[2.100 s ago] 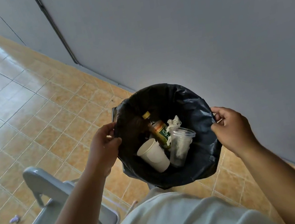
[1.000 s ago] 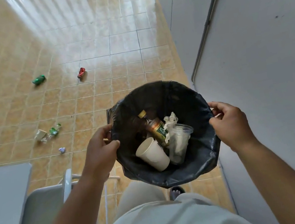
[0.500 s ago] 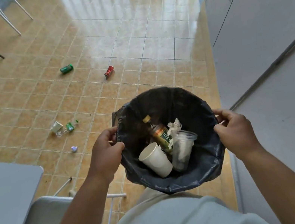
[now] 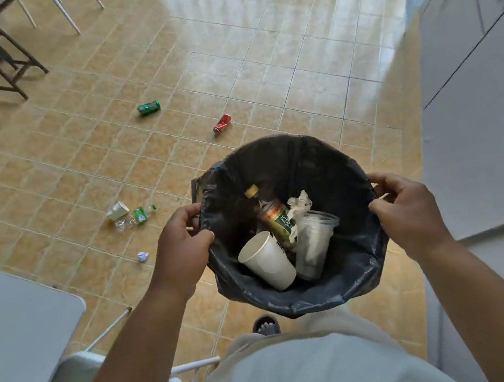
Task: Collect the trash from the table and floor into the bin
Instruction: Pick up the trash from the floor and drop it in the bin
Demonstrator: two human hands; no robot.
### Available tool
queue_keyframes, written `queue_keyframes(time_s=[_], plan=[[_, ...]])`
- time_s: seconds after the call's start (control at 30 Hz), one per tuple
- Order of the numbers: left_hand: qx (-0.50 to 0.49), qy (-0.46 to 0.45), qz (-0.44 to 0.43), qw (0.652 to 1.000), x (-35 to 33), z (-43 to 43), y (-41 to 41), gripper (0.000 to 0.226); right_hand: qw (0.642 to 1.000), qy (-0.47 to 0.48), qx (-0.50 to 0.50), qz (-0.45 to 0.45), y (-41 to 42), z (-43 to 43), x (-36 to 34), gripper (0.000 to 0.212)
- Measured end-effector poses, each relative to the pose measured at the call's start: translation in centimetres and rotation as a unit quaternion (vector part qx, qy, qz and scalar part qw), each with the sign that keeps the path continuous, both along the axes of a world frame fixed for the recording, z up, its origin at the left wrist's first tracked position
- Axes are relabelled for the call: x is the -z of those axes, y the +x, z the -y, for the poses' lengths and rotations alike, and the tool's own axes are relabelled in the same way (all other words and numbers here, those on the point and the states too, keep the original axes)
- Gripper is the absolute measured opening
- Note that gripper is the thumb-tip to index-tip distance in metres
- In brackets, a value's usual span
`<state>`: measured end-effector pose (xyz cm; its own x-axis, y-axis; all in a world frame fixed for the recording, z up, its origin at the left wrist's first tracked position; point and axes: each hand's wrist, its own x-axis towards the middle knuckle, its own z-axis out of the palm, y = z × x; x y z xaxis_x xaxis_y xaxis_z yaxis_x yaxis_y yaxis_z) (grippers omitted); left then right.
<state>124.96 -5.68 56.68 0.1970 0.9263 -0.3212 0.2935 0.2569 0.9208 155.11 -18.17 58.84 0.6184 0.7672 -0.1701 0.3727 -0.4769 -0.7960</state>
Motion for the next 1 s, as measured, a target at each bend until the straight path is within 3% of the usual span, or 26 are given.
queue_keyframes(time_s=[0.53, 1.0], plan=[[-0.243, 0.007, -0.062, 0.968, 0.9, -11.6, 3.7, 0.049, 0.973, -0.016, -0.230, -0.011, 5.8, -27.6, 2.5, 0.055], [-0.385, -0.027, -0.057, 0.921, 3.5, -21.6, -3.0, 0.048, 0.928, -0.038, -0.370, 0.014, -3.4, -47.4, 3.6, 0.057]])
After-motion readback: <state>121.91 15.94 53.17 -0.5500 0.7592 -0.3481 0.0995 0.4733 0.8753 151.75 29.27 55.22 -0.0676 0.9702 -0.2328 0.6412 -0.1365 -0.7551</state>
